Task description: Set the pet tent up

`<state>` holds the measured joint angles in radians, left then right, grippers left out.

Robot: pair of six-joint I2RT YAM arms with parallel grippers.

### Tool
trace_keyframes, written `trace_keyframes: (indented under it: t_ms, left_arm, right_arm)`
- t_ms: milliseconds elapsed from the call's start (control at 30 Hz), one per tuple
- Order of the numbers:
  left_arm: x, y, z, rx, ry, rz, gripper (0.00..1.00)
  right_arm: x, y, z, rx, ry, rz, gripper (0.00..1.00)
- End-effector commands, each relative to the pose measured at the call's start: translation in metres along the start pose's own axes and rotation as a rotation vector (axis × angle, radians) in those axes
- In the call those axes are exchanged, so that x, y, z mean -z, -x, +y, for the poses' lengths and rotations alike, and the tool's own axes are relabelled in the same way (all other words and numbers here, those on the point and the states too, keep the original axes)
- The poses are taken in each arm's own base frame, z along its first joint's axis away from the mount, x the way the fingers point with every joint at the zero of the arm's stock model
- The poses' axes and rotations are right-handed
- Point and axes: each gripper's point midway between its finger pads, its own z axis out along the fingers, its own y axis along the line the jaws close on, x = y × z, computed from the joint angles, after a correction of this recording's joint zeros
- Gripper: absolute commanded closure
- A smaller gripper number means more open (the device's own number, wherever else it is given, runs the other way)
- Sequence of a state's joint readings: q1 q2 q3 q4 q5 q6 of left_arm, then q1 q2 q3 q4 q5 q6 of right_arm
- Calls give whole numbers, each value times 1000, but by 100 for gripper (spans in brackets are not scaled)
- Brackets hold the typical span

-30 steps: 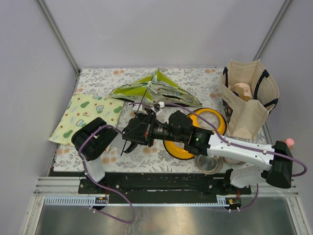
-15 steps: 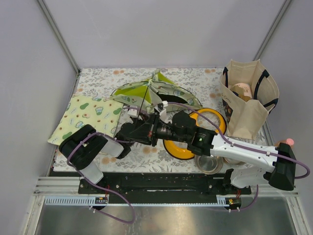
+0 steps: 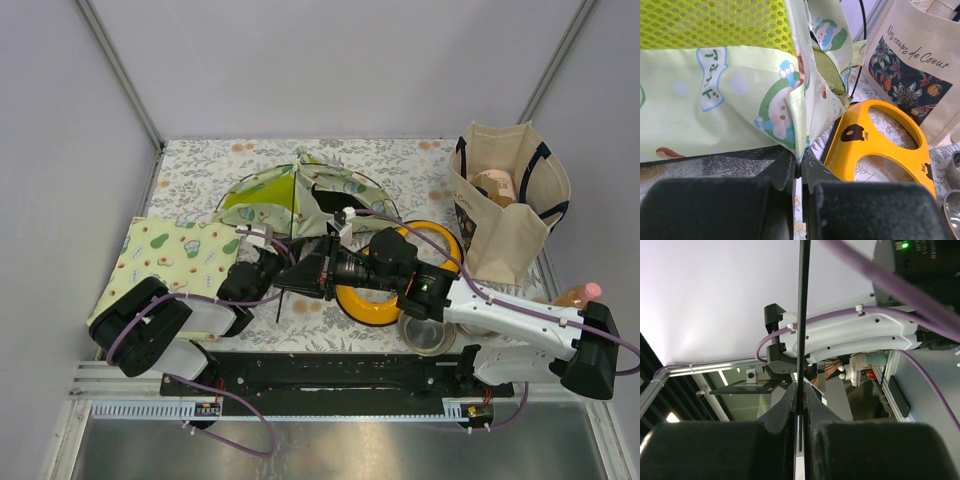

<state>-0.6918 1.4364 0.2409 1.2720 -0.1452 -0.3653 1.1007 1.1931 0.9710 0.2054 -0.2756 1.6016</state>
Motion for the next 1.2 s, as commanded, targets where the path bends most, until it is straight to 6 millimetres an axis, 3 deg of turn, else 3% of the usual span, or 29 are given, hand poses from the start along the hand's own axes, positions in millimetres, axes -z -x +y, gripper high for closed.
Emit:
trace_keyframes:
  t_ms: [0, 300, 533, 933, 1167]
  left_arm:
    - [11, 77, -48, -1, -224, -272, 100]
    - [19, 70, -61, -43, -346, -231, 100]
    - [25, 70, -80, -67, -466, -213, 100]
    - [58, 51, -93, 11, -566, -110, 100]
    - [71, 44, -88, 81, -492, 37, 100]
  right_arm:
    - [3, 40, -21, 28, -38, -157, 100]
    - [20, 69, -90, 198, -164, -305, 100]
    - [31, 99, -103, 416, -220, -451, 100]
    - [20, 126, -54, 569, -168, -577, 100]
    - [19, 144, -22, 649, -132, -660, 100]
